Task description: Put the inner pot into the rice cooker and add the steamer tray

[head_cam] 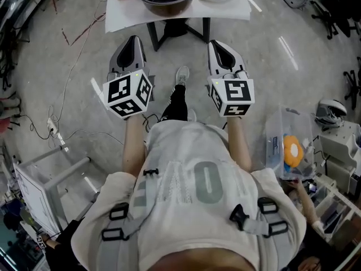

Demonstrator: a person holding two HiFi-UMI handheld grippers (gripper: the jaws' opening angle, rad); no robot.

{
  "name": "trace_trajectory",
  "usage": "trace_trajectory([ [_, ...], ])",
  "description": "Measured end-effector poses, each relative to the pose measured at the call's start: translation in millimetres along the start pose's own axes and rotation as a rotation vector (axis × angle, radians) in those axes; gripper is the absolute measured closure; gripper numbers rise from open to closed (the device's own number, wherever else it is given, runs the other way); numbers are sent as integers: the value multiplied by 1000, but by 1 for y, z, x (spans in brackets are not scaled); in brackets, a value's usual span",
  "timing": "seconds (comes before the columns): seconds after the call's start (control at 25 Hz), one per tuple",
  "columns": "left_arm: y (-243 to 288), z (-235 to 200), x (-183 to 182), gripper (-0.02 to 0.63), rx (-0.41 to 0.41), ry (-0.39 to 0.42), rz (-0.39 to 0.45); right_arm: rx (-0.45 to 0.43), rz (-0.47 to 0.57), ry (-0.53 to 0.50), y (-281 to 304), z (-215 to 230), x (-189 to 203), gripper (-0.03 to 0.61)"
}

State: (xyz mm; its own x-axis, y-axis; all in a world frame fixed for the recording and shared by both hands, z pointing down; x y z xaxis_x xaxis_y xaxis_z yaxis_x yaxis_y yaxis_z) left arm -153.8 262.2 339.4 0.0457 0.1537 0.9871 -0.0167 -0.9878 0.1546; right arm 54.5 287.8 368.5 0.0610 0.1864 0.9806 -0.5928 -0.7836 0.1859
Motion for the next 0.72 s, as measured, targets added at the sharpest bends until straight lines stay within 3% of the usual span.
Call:
trace_trajectory([
  [0.28,49,17,-9,591,18,4,19,11,30,7,29,43,-14,571],
  [0.72,189,10,-57,591,5,13,80,14,83,-55,139,121,-79,570],
])
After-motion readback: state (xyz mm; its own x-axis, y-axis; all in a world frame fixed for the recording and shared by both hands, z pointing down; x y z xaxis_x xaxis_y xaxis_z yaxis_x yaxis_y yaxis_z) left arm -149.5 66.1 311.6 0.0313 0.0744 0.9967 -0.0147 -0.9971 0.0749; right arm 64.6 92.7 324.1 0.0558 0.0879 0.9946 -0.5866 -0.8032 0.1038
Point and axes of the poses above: the fingertips, and each gripper's own axes: y forward along the fingers, z to its right, x out of its underside, the point moved 2 cm from there along -y, backward along the fingers, and after that the axes turned 15 degrees about -x, right-handed, at the moved point
